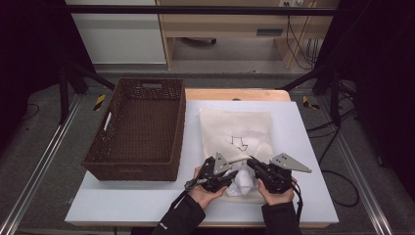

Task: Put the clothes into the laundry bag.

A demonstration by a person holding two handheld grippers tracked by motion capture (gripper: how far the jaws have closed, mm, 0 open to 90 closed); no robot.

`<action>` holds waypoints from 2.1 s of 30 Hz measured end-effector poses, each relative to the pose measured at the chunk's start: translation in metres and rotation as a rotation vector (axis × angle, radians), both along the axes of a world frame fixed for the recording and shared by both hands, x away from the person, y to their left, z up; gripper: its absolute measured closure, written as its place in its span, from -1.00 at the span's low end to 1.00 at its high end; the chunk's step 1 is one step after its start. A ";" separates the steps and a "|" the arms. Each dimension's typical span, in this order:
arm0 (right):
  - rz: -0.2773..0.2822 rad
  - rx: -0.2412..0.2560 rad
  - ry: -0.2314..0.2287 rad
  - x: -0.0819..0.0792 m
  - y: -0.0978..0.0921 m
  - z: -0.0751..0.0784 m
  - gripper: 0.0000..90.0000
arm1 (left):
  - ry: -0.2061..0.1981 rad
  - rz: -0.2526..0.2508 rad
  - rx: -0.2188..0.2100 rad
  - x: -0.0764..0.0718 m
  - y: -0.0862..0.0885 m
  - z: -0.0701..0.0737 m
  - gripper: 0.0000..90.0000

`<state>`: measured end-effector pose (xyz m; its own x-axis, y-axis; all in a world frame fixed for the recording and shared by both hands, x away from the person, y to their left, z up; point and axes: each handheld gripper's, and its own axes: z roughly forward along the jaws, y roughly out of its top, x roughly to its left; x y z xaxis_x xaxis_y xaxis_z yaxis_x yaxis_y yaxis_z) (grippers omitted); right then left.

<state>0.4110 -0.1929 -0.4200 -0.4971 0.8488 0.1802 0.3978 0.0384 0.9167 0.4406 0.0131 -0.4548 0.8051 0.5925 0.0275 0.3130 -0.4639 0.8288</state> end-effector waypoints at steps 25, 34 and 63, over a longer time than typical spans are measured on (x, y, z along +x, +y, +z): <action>-0.003 -0.001 0.003 0.000 0.002 -0.001 0.96 | 0.094 -0.032 0.005 -0.014 0.005 -0.008 0.73; -0.009 0.002 -0.002 0.000 -0.001 0.001 0.95 | 0.052 0.000 0.021 -0.004 0.003 -0.008 0.55; -0.004 -0.011 0.012 0.001 0.000 -0.001 0.87 | 0.130 0.004 0.064 -0.025 0.084 -0.022 0.24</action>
<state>0.4119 -0.1924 -0.4213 -0.4911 0.8530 0.1767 0.4091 0.0468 0.9113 0.4152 0.0973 -0.4767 0.8019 0.5962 -0.0388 0.4176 -0.5129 0.7501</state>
